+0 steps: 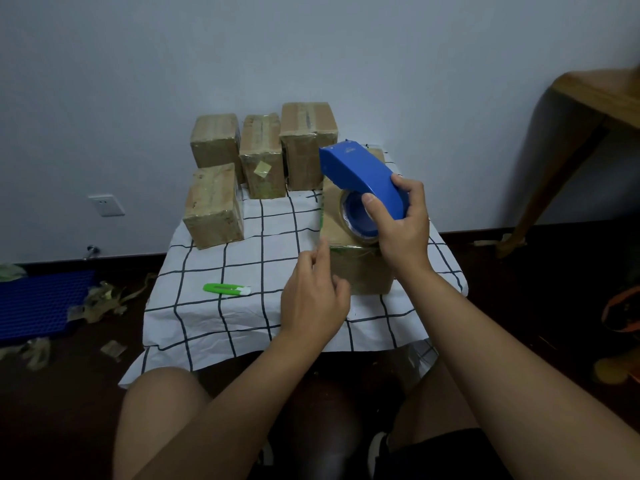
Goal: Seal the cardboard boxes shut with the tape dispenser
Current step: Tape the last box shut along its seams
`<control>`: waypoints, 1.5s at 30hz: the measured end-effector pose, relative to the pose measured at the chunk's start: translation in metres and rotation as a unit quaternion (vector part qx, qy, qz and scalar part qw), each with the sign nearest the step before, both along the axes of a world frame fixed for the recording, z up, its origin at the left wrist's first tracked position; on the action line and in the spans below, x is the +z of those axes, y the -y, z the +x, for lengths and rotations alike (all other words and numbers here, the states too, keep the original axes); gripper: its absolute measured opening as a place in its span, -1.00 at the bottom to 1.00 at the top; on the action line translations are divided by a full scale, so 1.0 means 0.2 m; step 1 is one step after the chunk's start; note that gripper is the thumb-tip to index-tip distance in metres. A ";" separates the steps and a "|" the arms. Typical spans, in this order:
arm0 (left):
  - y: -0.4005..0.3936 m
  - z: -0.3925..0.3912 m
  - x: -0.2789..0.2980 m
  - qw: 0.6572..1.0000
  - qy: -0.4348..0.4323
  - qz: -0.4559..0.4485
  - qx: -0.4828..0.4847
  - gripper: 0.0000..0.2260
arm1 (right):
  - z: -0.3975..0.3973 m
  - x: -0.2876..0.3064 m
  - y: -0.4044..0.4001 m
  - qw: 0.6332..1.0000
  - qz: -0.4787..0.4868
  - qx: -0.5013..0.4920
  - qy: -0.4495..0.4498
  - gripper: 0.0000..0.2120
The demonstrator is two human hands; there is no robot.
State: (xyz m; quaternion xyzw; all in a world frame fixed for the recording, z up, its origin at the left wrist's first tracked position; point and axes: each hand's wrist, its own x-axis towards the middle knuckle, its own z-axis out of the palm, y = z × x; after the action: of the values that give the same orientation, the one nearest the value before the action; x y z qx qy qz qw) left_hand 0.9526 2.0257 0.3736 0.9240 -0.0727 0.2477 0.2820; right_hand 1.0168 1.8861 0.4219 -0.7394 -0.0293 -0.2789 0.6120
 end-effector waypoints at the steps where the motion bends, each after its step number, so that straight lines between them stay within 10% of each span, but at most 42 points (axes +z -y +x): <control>1: -0.01 0.01 0.01 1.000 0.021 0.022 0.005 -0.49 | 0.00 0.00 0.00 1.000 0.000 -0.001 -0.002 -0.66; 7: -0.04 0.17 0.07 0.991 0.114 0.075 -0.003 -0.86 | 0.00 -0.01 0.01 1.000 0.000 0.003 0.008 -0.65; 22: -0.09 0.33 0.05 0.967 0.166 0.114 -0.156 -0.76 | 0.01 -0.02 0.02 1.000 -0.002 0.009 0.020 -0.64; 45: -0.06 0.27 0.05 0.973 0.107 0.160 -0.125 -0.66 | -0.07 0.13 0.25 0.988 0.147 -0.025 0.038 -0.65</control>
State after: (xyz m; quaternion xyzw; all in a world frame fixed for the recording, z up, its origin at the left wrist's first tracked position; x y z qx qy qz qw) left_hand 1.0061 2.0374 0.3844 0.9089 -0.2559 0.2934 0.1492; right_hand 1.0025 1.8364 0.4478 -0.6310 0.0070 -0.3233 0.7052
